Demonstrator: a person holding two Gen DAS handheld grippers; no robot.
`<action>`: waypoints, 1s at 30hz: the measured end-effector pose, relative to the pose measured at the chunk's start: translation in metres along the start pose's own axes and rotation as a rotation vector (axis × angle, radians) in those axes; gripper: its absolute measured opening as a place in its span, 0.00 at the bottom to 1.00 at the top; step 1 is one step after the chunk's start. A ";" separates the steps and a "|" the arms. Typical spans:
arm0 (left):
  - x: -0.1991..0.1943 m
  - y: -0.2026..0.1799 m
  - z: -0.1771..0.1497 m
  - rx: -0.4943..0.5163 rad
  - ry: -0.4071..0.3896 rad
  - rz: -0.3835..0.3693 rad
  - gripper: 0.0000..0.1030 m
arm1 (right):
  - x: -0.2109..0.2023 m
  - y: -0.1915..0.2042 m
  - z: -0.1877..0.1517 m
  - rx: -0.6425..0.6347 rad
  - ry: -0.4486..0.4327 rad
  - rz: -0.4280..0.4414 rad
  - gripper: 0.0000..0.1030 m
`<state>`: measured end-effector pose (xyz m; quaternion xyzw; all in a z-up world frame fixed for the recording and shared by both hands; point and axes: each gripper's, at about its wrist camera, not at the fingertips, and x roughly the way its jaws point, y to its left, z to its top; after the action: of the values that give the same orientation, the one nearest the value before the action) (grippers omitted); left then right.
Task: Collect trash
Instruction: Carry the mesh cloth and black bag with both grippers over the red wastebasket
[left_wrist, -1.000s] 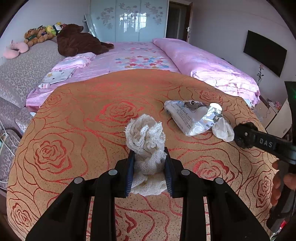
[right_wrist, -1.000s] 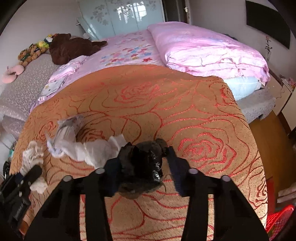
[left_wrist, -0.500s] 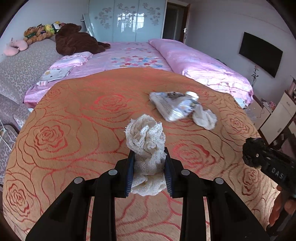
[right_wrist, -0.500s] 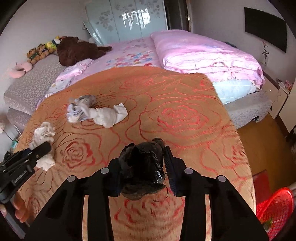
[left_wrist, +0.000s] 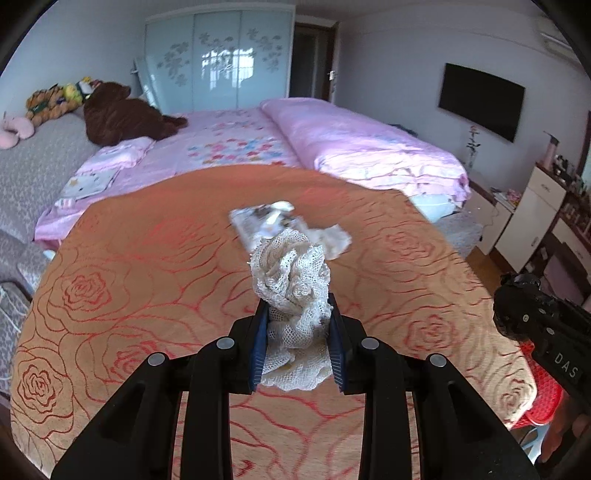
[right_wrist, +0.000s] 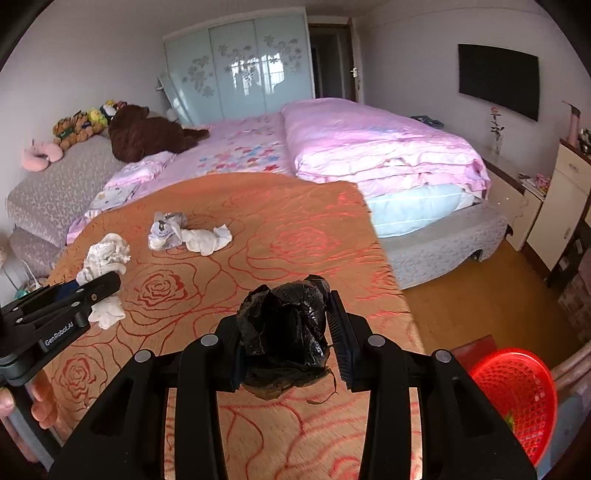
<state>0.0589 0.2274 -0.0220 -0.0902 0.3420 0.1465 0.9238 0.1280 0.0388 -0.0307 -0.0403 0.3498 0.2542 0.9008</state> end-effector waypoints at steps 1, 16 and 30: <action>-0.002 -0.003 0.001 0.005 -0.005 -0.007 0.26 | -0.003 -0.002 -0.001 0.003 -0.003 -0.002 0.36; -0.025 -0.079 0.001 0.137 -0.047 -0.192 0.26 | -0.056 -0.065 -0.016 0.115 -0.050 -0.100 0.36; -0.031 -0.155 -0.010 0.261 -0.043 -0.293 0.27 | -0.088 -0.125 -0.048 0.215 -0.051 -0.226 0.36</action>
<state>0.0823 0.0725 0.0014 -0.0151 0.3214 -0.0331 0.9462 0.1046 -0.1191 -0.0225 0.0237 0.3454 0.1134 0.9313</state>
